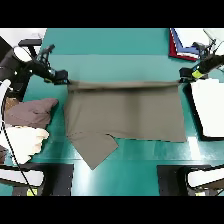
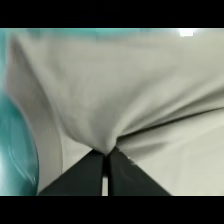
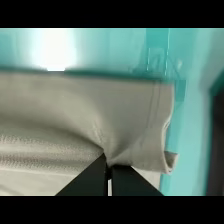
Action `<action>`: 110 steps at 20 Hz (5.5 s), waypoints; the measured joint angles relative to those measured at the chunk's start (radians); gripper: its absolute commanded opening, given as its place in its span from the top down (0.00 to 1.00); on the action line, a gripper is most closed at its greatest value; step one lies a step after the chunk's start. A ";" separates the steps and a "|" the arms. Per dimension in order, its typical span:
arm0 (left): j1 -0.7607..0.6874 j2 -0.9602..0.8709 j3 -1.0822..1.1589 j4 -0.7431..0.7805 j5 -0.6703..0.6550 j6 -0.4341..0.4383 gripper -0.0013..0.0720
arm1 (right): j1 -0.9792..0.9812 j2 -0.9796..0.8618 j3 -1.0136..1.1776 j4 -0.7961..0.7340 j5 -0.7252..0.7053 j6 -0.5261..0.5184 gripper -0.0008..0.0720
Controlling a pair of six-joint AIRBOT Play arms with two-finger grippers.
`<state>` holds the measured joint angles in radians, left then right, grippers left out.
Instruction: Fold the shirts.
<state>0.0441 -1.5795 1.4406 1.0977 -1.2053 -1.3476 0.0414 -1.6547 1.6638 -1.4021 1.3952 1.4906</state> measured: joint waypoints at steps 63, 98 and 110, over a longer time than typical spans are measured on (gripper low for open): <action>-0.337 0.875 -0.819 0.004 -0.050 -0.359 0.95 | -0.245 0.648 -1.036 0.055 0.042 -0.078 0.97; -0.213 0.312 -0.348 0.117 0.340 -0.304 0.95 | -0.369 0.106 -0.384 0.315 0.041 -0.209 0.21; -0.389 0.265 -0.320 -0.033 0.483 -0.274 0.95 | -0.322 0.026 -0.450 0.483 -0.058 -0.261 0.97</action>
<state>-0.3450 -1.3144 1.1210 1.0649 -0.7223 -1.6215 -0.2810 -1.6291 1.2140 -0.9195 1.3369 1.2297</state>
